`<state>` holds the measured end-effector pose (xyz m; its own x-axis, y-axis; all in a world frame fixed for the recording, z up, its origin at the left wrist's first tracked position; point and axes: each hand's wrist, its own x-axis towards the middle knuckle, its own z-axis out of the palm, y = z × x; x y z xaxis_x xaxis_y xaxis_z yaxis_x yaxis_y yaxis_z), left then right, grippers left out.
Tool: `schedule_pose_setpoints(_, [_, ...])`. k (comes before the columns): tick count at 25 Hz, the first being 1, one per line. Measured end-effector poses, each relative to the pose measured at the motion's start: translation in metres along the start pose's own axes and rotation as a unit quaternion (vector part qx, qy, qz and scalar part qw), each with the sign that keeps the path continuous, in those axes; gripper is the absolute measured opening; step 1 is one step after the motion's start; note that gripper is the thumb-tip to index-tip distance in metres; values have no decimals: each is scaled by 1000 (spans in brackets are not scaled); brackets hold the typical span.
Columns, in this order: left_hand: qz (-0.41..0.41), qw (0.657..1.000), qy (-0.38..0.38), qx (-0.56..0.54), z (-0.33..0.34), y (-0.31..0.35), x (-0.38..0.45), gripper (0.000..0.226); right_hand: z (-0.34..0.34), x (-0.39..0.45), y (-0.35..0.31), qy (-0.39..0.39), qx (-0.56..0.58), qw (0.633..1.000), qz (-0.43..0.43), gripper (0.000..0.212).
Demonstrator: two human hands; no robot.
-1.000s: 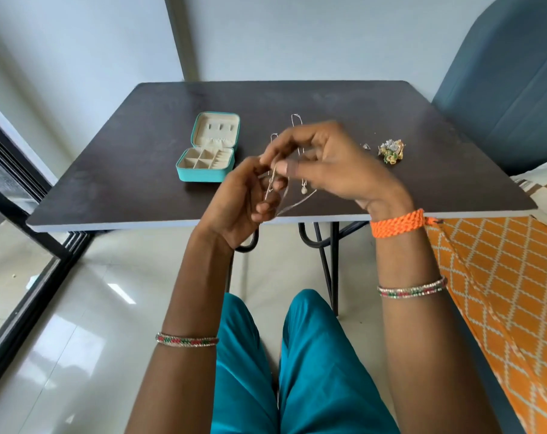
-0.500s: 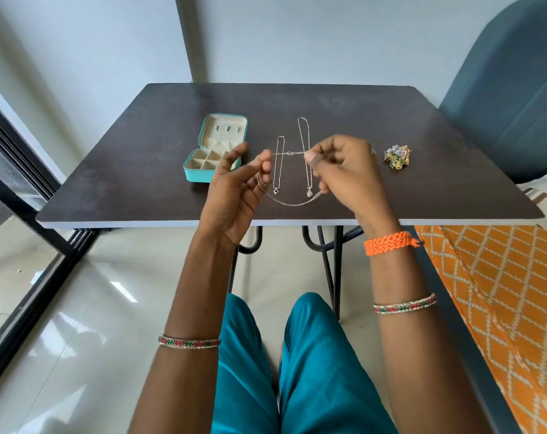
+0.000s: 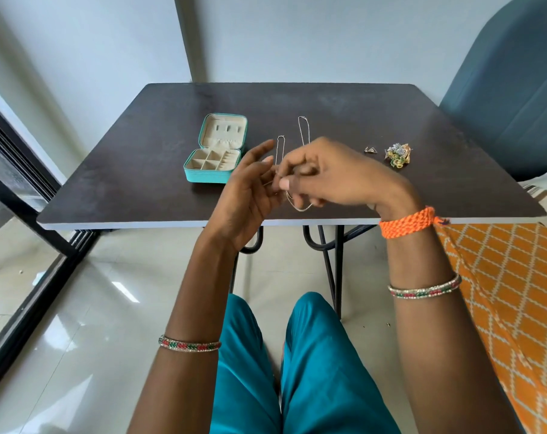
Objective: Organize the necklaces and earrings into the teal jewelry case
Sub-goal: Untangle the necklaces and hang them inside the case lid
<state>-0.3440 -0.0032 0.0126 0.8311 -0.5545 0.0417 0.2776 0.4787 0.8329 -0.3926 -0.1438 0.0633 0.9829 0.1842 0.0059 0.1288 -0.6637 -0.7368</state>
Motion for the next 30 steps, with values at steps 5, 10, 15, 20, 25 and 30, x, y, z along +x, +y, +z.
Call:
schedule_pose_setpoints(5, [-5, 997, -72, -6, 4, 4, -2, 26, -10, 5, 13, 145, 70, 987, -28, 13])
schedule_pose_setpoints(10, [51, 995, -13, -90, 7, 2, 4, 27, 9, 10, 32, 271, 182, 945, -5, 10])
schedule_pose_setpoints(15, [109, 951, 116, -265, 4, -3, 11, 33, 49, 8, 30, 232, 247, 941, -9, 26])
schedule_pose_setpoints(20, [149, 977, 145, -44, -2, -10, 11, 42, 47, 2, 13, 213, 53, 972, -88, 26])
schedule_pose_setpoints(25, [130, 989, 13, 64, -1, 1, 4, 50, 22, -2, 2, 160, 86, 979, -91, 23])
schedule_pose_setpoints(30, [83, 995, -21, 53, 1, 11, 4, 59, 6, -6, -1, 170, 78, 976, -110, 20])
